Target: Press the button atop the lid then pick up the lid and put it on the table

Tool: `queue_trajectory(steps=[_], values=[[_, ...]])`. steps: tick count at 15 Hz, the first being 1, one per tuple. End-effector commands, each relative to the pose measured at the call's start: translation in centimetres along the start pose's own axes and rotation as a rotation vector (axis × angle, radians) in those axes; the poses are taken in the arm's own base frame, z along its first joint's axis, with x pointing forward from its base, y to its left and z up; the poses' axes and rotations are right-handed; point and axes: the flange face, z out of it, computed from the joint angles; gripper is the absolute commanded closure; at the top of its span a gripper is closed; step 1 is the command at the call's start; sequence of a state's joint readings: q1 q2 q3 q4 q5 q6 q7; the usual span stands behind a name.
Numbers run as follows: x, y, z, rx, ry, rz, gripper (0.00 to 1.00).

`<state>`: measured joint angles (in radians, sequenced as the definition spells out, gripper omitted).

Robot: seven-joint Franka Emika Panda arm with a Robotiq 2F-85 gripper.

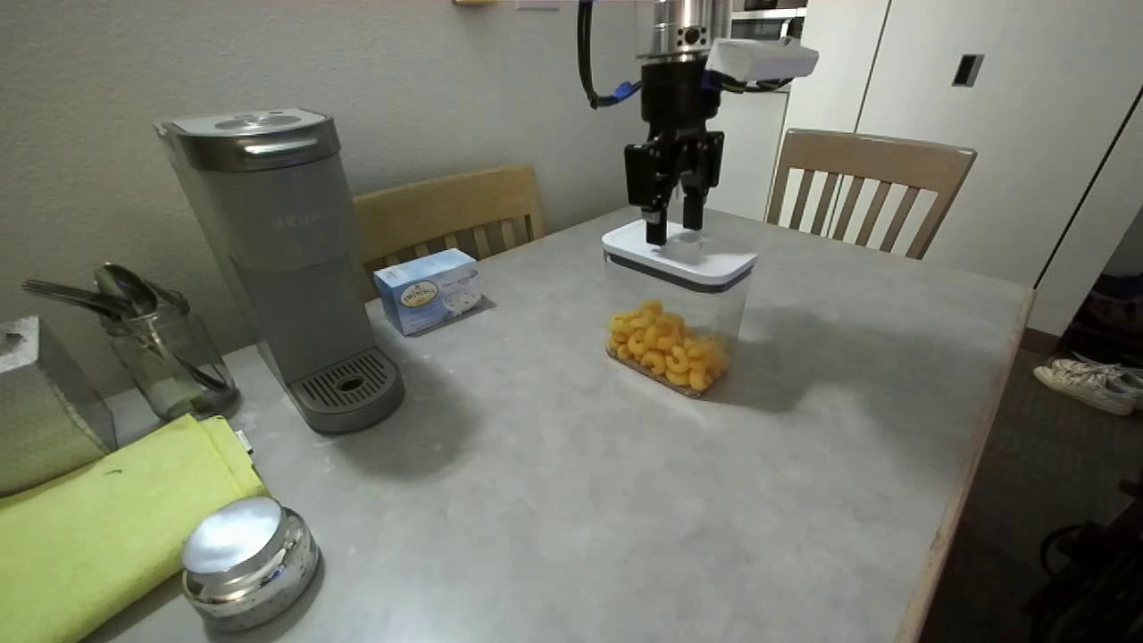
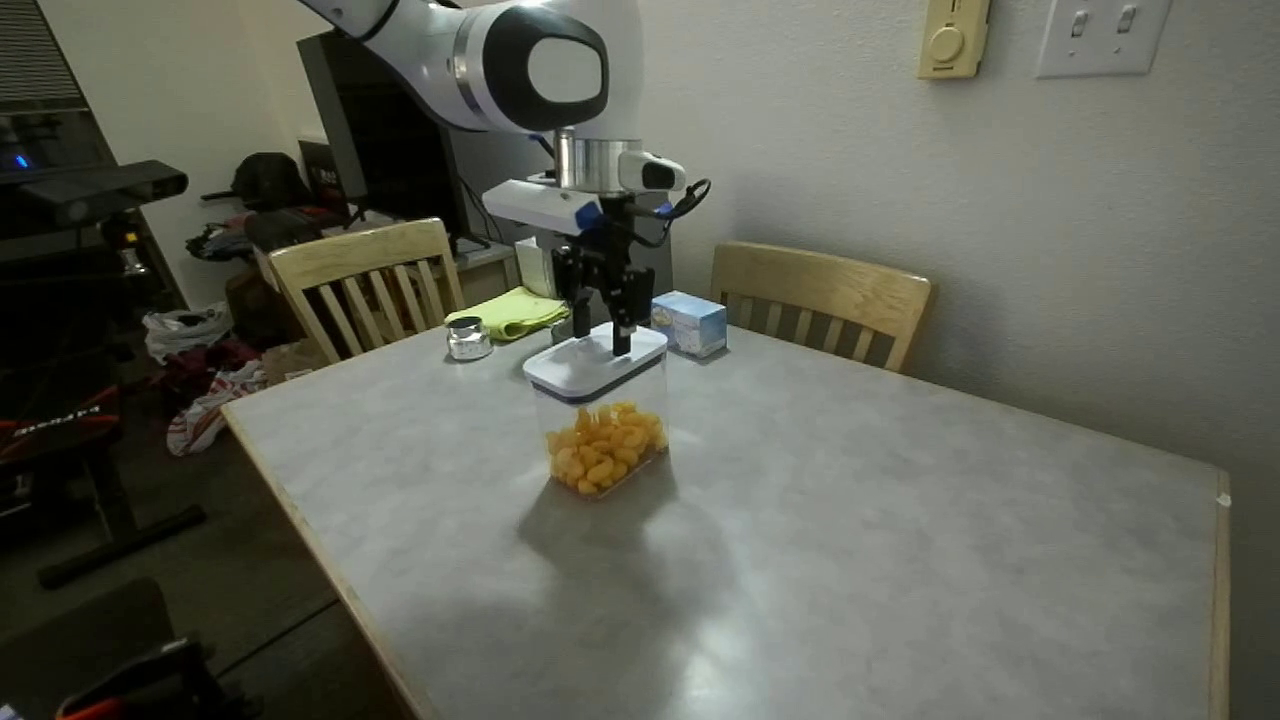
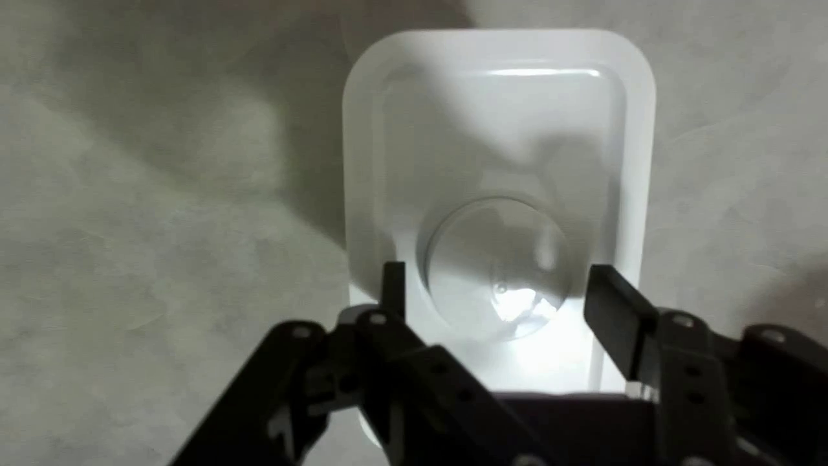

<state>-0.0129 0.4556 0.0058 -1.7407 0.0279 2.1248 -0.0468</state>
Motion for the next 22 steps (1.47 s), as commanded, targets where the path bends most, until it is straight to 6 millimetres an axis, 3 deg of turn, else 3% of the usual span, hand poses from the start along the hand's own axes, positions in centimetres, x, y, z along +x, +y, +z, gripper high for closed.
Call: queue_trajectory(steps=[1, 2, 3, 6, 12, 22], values=[[0.2, 0.3, 0.7, -0.013, -0.001, 0.006, 0.29], [0.2, 0.3, 0.8, -0.013, -0.003, 0.005, 0.35], [0.2, 0.3, 0.8, -0.013, -0.003, 0.005, 0.54], [0.2, 0.3, 0.7, -0.013, -0.001, 0.004, 0.7], [0.2, 0.4, 0.6, -0.015, -0.001, 0.005, 0.71], [-0.5, 1.4, -1.9, -0.06, -0.021, 0.031, 0.71]])
